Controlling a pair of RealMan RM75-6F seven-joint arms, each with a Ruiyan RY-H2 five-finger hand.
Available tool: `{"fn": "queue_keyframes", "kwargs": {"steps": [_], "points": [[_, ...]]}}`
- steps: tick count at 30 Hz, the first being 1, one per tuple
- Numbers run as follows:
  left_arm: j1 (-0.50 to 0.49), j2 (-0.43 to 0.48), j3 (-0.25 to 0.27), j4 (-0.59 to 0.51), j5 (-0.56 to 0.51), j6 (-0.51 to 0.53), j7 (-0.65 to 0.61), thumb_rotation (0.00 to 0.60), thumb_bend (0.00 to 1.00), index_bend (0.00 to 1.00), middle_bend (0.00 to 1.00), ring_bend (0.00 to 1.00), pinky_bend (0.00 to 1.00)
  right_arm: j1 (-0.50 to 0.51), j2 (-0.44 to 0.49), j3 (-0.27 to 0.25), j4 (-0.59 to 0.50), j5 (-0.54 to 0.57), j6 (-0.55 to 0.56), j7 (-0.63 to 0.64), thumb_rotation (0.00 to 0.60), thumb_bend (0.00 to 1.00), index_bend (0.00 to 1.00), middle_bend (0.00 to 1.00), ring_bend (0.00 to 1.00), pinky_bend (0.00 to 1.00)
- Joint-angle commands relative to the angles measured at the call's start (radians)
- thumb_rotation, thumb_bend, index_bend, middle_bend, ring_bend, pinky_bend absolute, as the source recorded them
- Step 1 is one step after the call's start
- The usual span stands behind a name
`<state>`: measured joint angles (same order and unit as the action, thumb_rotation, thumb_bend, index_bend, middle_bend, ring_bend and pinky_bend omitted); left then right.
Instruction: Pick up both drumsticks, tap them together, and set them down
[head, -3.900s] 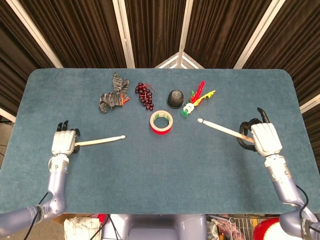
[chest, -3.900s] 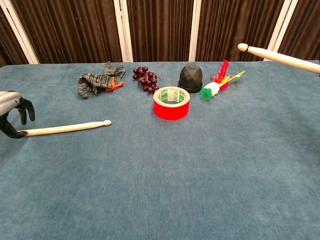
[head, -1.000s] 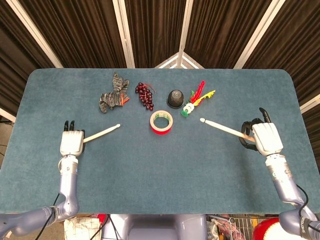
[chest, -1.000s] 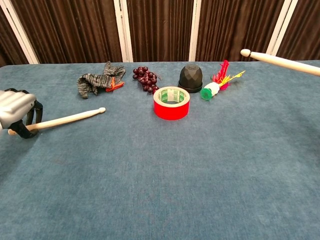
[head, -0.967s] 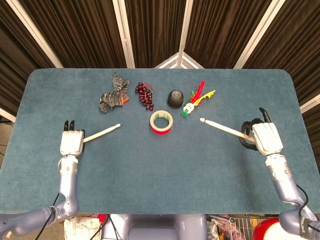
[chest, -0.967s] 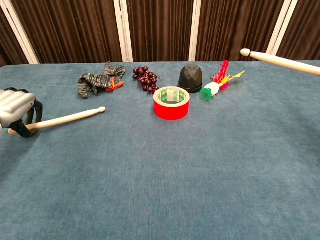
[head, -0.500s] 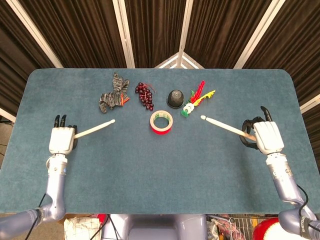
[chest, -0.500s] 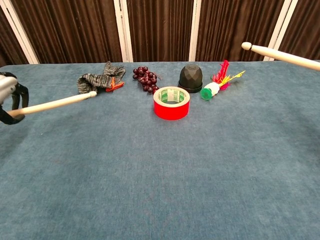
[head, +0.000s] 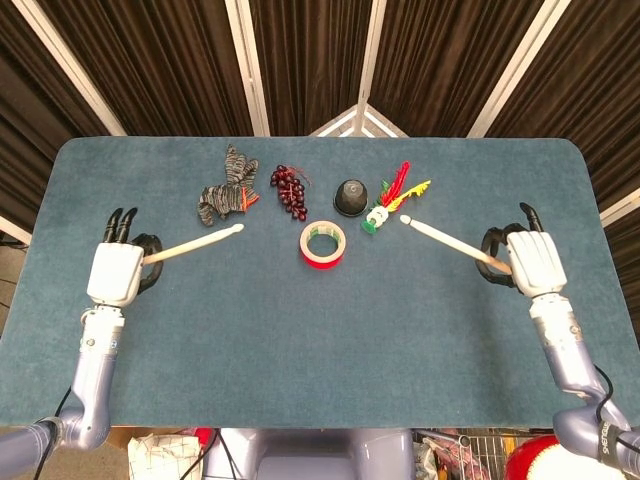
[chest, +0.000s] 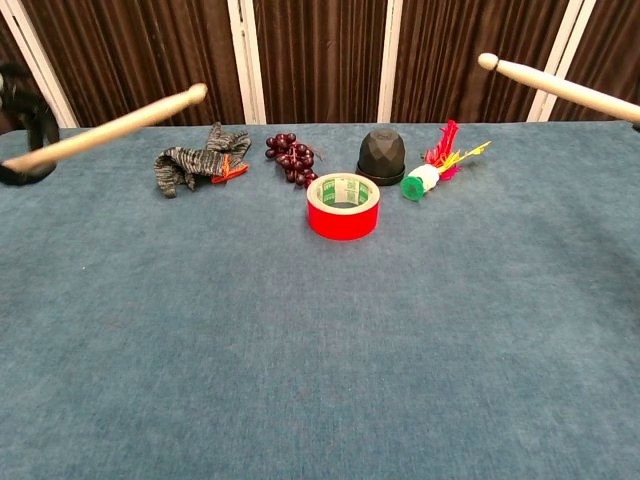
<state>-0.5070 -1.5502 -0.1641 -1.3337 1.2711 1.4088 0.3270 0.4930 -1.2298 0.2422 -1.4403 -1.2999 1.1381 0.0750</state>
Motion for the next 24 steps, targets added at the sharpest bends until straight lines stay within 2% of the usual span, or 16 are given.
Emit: {"fn": "queue_keyframes", "kwargs": {"steps": [1, 5, 11, 24], "points": [[-0.019, 0.016, -0.01, -0.039, 0.067, 0.022, -0.028, 0.6, 0.58, 0.58, 0.59, 0.08, 0.0, 0.022, 0.014, 0.018, -0.026, 0.023, -0.025, -0.021, 0.6, 0.46, 0.78, 0.63, 0.42, 0.02], [-0.054, -0.006, -0.021, -0.051, 0.115, 0.014, -0.02, 0.6, 0.58, 0.58, 0.59, 0.08, 0.0, 0.051, 0.023, 0.044, -0.066, 0.061, -0.059, -0.043, 0.6, 0.46, 0.78, 0.63, 0.42, 0.02], [-0.106, -0.092, -0.047, -0.016, 0.146, -0.005, -0.048, 0.6, 0.58, 0.59, 0.59, 0.08, 0.0, 0.089, 0.033, 0.077, -0.14, 0.12, -0.112, -0.039, 0.6, 0.46, 0.78, 0.63, 0.43, 0.02], [-0.182, -0.315, -0.108, 0.188, 0.198, 0.045, -0.231, 0.6, 0.56, 0.59, 0.59, 0.08, 0.0, 0.136, 0.037, 0.097, -0.233, 0.192, -0.161, -0.054, 0.6, 0.46, 0.78, 0.63, 0.43, 0.02]]}}
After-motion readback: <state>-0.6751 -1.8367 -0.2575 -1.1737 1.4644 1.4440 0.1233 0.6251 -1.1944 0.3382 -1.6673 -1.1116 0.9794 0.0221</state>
